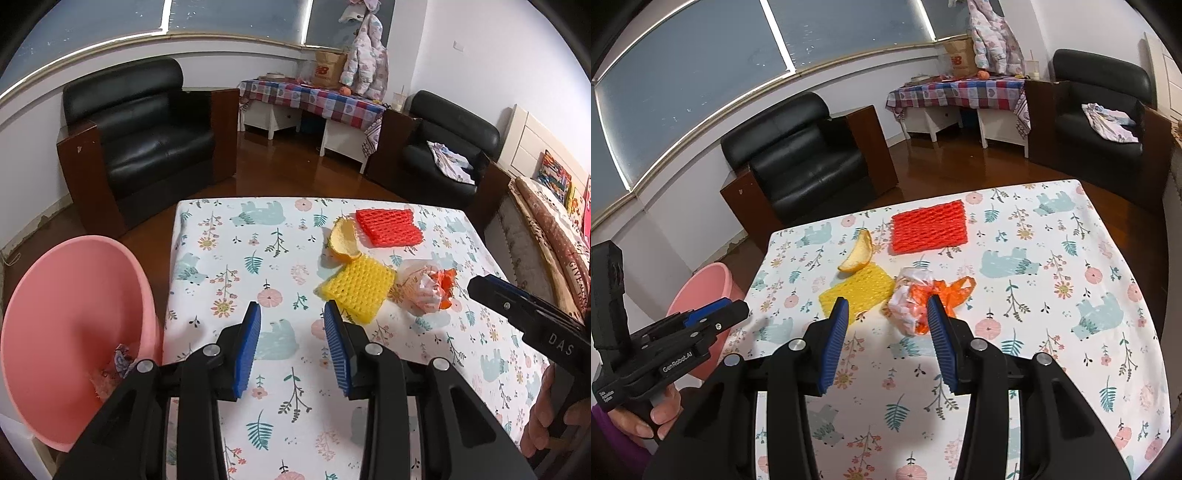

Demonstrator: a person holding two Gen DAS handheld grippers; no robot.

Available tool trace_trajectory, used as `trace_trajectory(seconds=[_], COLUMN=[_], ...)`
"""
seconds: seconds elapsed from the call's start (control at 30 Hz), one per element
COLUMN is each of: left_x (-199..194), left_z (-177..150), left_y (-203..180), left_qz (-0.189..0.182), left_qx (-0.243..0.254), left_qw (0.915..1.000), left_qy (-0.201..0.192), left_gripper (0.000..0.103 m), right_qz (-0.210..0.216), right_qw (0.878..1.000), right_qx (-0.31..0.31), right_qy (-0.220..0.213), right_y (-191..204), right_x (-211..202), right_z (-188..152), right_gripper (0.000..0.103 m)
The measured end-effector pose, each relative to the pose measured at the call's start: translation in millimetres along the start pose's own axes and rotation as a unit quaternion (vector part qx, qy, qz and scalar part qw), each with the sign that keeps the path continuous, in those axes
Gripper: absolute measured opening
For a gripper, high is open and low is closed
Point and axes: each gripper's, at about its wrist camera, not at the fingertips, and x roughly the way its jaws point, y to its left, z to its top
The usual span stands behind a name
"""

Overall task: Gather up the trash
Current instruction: 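Move both open tools back over the remaining trash on the table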

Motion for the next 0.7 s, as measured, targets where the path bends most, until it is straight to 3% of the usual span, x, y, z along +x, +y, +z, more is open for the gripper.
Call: trace_trajectory(seconds=[0.7], left_x=[14], left_z=[-3], left_y=[-18], left_qz=[-0.033], left_qx=[0.04], left_qw=[0.9986], left_qy=[0.011], left_gripper=[0.041], right_qz=[-0.016], right_qw=[1.0], right_qx=[0.016], right_qy=[0.012], right_y=[-18], right_x=[6], right_z=[-6], right_gripper=[0.045])
